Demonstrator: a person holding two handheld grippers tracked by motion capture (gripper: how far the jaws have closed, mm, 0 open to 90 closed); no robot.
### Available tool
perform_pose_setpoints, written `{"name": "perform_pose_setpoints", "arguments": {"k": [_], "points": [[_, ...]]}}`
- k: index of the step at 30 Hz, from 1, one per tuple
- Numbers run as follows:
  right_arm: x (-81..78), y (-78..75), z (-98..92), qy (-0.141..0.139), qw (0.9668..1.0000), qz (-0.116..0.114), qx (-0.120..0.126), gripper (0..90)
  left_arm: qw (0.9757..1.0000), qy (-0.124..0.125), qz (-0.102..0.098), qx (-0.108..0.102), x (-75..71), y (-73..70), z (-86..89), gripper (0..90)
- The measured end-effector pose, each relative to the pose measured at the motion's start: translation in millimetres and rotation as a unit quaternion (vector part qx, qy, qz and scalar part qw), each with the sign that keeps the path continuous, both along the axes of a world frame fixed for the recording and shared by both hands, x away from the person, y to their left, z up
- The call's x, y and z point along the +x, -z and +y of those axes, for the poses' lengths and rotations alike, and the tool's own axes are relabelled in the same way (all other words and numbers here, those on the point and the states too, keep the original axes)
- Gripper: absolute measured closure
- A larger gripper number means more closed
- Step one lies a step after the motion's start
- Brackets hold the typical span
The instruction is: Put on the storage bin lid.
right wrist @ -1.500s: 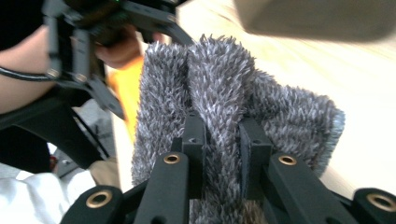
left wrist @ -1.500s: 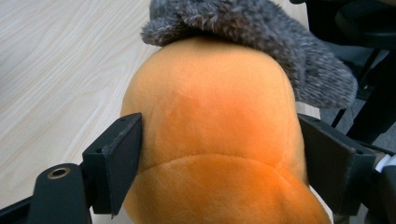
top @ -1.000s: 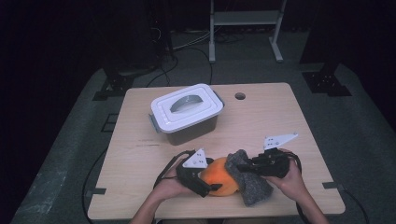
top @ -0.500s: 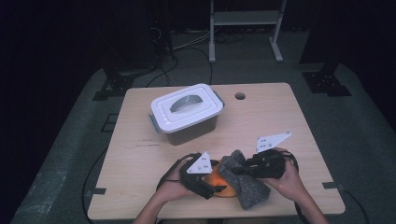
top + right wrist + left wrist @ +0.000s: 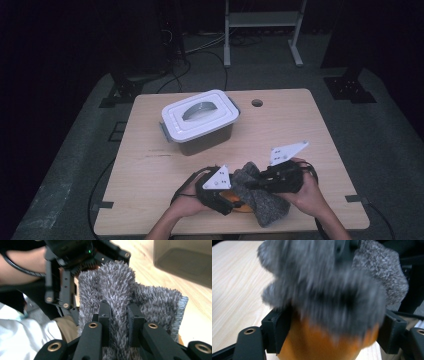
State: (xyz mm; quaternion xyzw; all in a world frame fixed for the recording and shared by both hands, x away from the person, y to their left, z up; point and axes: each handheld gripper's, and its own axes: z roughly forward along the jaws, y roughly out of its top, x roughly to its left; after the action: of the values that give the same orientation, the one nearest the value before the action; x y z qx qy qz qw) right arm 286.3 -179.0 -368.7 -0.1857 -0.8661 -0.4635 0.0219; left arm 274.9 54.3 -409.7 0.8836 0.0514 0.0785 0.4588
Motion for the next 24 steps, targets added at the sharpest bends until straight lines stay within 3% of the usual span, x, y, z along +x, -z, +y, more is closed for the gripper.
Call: {"name": "perform_pose_setpoints", "arguments": {"k": [3, 5, 8, 12, 15, 17, 21, 24], "points": [[3.6, 6.6, 0.8, -0.001, 0.9999, 0.011, 0.002, 76.3, 0.9999, -0.001, 0.011, 0.002, 3.1, 3.0, 6.4, 24.5], [7.5, 10.7, -6.6, 0.012, 0.9997, 0.019, 0.004, 76.2, 0.9998, -0.004, 0.017, 0.006, 6.9, 4.7, 11.9, 24.6], [13.5, 18.5, -22.0, 0.028, 0.9990, 0.035, 0.007, 76.1, 0.9992, -0.015, 0.036, -0.006, 12.6, 7.3, 19.6, 24.3], [20.5, 29.7, -39.9, 0.040, 0.9970, 0.062, 0.024, 76.2, 0.9991, -0.018, 0.038, -0.007, 13.7, 3.8, 15.9, 18.3], [17.5, 28.4, -34.5, 0.031, 0.9977, 0.054, 0.026, 76.0, 0.9986, -0.021, 0.042, -0.026, 12.7, -1.0, 8.1, 10.0], [13.7, 25.1, -23.5, 0.015, 0.9987, 0.041, 0.026, 75.6, 0.9985, -0.031, 0.037, -0.024, 12.5, -3.4, 3.3, 8.4], [11.5, 23.1, -13.0, 0.008, 0.9996, 0.026, 0.011, 75.3, 0.9986, -0.030, 0.039, -0.017, 12.3, 1.5, 6.9, 20.8], [16.1, 28.9, -22.3, 0.014, 0.9988, 0.040, 0.025, 75.2, 0.9980, -0.037, 0.047, -0.019, 14.9, 3.2, 10.8, 23.7]]}}
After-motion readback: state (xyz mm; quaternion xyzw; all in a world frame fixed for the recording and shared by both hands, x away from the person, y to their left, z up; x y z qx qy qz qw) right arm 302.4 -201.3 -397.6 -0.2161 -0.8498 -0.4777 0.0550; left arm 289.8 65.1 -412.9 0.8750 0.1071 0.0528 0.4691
